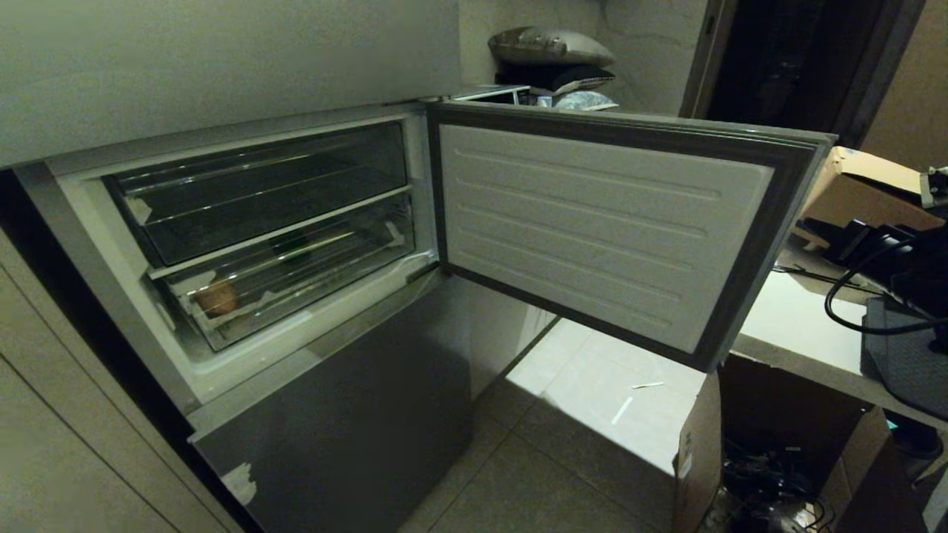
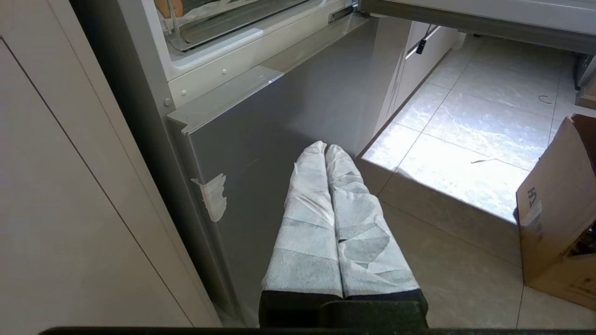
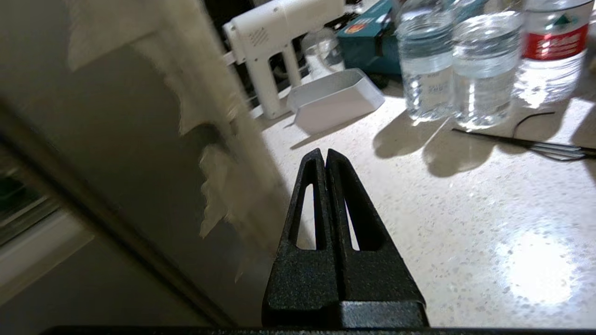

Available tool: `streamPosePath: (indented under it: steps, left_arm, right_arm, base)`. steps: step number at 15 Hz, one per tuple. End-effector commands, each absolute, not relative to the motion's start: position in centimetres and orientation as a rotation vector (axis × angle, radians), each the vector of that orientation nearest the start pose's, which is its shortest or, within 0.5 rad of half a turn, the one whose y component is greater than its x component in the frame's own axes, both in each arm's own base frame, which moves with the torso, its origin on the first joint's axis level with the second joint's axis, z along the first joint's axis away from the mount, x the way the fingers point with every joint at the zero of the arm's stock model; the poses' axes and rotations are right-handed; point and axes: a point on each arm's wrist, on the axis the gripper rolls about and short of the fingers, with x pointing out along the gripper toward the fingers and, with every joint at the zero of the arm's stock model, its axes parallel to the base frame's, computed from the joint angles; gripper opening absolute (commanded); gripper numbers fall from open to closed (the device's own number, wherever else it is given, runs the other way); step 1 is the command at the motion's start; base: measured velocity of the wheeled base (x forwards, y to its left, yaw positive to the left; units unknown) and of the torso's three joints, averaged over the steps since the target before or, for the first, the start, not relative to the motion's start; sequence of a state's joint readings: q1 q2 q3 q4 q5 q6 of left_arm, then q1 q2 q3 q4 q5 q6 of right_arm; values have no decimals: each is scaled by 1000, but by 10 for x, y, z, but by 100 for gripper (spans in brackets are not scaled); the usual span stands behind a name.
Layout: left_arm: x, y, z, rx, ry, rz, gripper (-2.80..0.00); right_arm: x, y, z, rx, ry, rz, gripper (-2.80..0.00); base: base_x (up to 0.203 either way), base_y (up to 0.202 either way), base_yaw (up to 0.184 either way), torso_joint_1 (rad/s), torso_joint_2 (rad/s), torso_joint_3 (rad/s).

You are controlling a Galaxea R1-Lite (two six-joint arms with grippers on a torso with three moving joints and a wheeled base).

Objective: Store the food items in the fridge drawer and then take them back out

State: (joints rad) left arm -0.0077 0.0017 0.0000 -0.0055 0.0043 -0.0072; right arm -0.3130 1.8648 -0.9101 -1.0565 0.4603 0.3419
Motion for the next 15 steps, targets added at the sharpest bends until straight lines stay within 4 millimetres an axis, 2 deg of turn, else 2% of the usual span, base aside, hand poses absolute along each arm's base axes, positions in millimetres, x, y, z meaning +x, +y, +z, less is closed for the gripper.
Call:
streamPosePath:
  steps: [1,10,12,13,15]
  left_arm:
    - [-23,0,76,-8,-5,-3,-280]
    - [-23,0,76,-8,-5,-3,-280]
    - [-23,0,76,-8,-5,-3,-280]
    - [-23,0,76,-8,-5,-3,-280]
    - [-23,0,76,-8,-5,-3,-280]
  right_arm:
    - [329,-95,200,299,-65,189,-280]
    - [305,-87,202,296,-45,238,-280]
    - [304,-90,207,294,-80,134,-280]
    - [306,-93,208,283,-109,16,-280]
    - [314,-99,203,164,-129,-135,-280]
  base:
    - [0,0,0,0,0,0]
    - [0,0,0,0,0,0]
    - [0,0,0,0,0,0]
    - [0,0,0,0,0,0]
    - [0,0,0,0,0,0]
